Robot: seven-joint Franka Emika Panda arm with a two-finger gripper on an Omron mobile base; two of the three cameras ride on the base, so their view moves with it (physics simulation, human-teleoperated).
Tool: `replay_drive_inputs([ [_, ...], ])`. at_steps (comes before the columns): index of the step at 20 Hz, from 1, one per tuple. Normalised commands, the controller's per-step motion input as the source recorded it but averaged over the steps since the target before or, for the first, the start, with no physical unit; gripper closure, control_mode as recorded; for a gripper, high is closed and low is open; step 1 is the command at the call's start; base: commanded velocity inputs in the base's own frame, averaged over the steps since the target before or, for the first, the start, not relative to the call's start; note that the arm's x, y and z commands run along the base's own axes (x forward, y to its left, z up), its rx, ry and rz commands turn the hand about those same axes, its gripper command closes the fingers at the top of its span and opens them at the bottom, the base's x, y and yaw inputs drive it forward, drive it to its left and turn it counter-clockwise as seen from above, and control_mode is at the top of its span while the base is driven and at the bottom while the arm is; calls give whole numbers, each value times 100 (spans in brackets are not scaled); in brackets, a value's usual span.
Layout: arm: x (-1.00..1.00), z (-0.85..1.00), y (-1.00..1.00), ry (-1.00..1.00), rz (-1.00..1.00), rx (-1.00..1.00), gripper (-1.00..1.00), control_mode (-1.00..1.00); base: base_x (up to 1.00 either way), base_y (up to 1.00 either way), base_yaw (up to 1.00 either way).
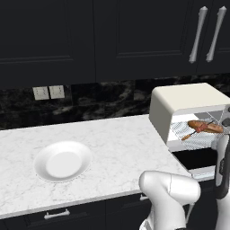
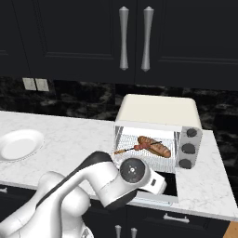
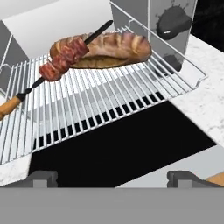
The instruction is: Pick up the kebab skewer and baguette bread, and place them inside the toaster oven. Close the toaster oven door and start by setting the timer.
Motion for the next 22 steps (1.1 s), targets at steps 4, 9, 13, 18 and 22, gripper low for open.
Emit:
replay_drive_inputs([
  [4,0,0,0,0,0,0,-100,-100,0,0,0],
  [9,0,-2,0,-5,1,-12,-100,-100,0,0,0],
  [13,0,-7,7,-15,4,-18,-100,-100,0,0,0],
  [18,4,-6,3,-8,10,-13,-100,-100,0,0,0],
  [22,19,0,0,0,8,-1,-100,-100,0,0,0],
])
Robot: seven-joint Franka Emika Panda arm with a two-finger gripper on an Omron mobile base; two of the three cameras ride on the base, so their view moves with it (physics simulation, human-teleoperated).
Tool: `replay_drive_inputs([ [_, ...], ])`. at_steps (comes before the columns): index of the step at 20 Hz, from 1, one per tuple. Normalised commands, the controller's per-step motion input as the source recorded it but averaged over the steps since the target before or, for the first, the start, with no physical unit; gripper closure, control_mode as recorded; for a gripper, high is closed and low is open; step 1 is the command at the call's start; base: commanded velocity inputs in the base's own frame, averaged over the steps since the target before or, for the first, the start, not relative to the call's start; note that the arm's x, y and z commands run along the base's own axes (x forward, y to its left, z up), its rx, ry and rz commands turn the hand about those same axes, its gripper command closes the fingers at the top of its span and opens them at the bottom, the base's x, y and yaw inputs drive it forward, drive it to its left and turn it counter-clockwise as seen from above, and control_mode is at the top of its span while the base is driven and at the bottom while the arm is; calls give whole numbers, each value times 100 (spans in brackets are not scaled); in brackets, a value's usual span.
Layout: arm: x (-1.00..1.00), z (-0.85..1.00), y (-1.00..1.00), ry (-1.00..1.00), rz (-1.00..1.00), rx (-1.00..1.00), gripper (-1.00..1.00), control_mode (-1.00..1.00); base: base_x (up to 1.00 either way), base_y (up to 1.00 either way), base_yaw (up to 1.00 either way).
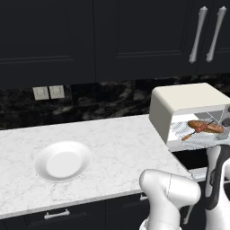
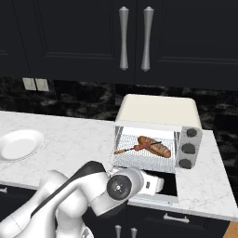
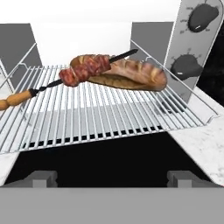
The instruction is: Pick up the kebab skewer and baguette bread, and place them inside the toaster oven. Close the toaster oven door and start by setting the timer.
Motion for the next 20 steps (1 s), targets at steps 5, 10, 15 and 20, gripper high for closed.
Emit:
replay_drive_inputs([
  [5,16,0,0,-4,7,0,-100,-100,0,0,0],
  [10,5,0,0,-7,9,0,-100,-100,0,0,0],
  [15,10,0,0,-5,8,0,-100,-100,0,0,0],
  [20,17,0,-1,0,6,0,-100,-100,0,0,0],
])
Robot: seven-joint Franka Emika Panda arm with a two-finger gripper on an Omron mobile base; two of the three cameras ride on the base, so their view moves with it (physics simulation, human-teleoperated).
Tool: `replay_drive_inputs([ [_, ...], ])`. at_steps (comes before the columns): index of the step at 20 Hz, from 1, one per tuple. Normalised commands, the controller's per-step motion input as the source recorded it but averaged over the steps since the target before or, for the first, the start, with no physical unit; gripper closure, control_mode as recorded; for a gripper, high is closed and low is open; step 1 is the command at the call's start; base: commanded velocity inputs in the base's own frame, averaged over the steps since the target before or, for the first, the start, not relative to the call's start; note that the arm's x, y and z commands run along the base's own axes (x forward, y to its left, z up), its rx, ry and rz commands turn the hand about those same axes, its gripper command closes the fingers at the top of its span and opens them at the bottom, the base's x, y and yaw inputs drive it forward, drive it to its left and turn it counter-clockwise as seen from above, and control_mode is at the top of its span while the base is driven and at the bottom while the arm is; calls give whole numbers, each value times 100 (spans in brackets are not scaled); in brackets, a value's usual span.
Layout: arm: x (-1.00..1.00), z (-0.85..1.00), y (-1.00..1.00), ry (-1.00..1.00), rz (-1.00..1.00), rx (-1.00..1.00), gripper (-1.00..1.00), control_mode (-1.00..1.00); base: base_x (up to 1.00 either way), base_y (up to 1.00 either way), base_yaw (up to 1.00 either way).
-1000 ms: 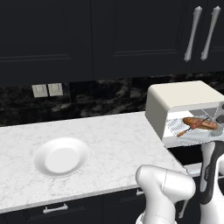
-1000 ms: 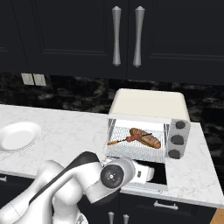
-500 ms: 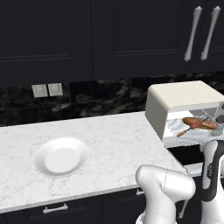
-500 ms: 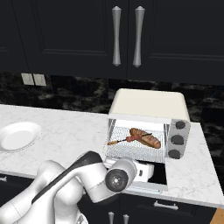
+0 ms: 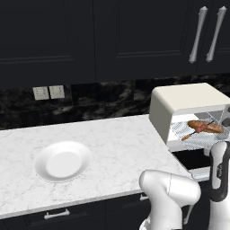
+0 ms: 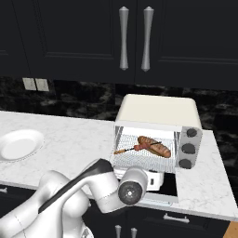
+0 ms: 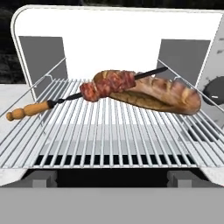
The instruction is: Pick up the kebab skewer and baguette bread, and place them inside the toaster oven. Close the toaster oven door and start by setting the timer.
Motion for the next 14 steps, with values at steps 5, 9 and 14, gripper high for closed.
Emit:
replay_drive_inputs([
  [5,19,0,0,0,6,0,-100,-100,0,0,0],
  [9,8,0,0,0,3,0,-100,-100,0,0,0],
  [14,0,-4,0,-1,0,0,-100,-100,0,0,0],
])
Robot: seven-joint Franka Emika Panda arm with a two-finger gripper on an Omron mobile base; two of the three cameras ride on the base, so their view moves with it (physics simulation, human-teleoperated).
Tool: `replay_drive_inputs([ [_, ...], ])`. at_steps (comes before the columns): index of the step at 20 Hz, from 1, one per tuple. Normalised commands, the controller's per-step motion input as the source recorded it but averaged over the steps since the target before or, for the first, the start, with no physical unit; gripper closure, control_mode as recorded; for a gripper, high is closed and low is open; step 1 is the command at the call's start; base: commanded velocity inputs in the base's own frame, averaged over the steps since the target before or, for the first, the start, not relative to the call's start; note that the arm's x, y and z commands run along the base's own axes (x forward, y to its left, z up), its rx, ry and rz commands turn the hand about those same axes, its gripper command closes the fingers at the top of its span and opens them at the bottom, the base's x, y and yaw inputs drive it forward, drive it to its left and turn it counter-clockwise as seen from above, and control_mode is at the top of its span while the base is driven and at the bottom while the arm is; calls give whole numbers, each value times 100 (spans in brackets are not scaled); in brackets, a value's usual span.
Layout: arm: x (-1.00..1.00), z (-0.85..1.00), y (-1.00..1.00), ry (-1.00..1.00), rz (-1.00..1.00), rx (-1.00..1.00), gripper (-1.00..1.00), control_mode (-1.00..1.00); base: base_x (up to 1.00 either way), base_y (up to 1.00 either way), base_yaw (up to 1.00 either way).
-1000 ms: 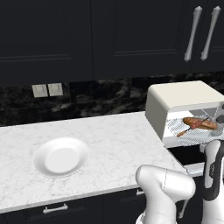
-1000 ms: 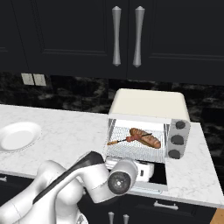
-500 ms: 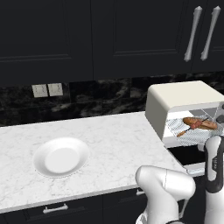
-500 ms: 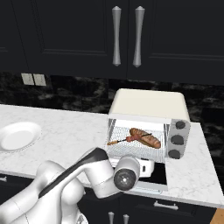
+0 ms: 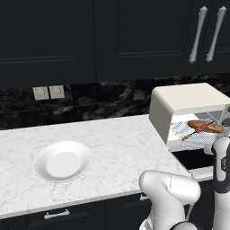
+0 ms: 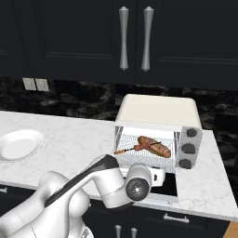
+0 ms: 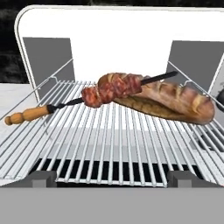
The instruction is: Pick up the kebab skewer and baguette bread, and place them inside the toaster oven. Close the toaster oven door and start by setting the timer.
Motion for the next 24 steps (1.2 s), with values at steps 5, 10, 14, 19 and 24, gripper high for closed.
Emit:
replay_drive_inputs([
  [5,0,-11,0,-2,-1,0,-100,-100,0,0,0],
  [10,3,-6,0,-2,0,0,-100,-100,0,0,0],
  [14,16,0,0,0,0,0,-100,-100,0,0,0],
  [19,4,-2,0,-1,0,0,-100,-100,0,0,0],
  [24,0,-12,0,0,0,0,-100,-100,0,0,0],
])
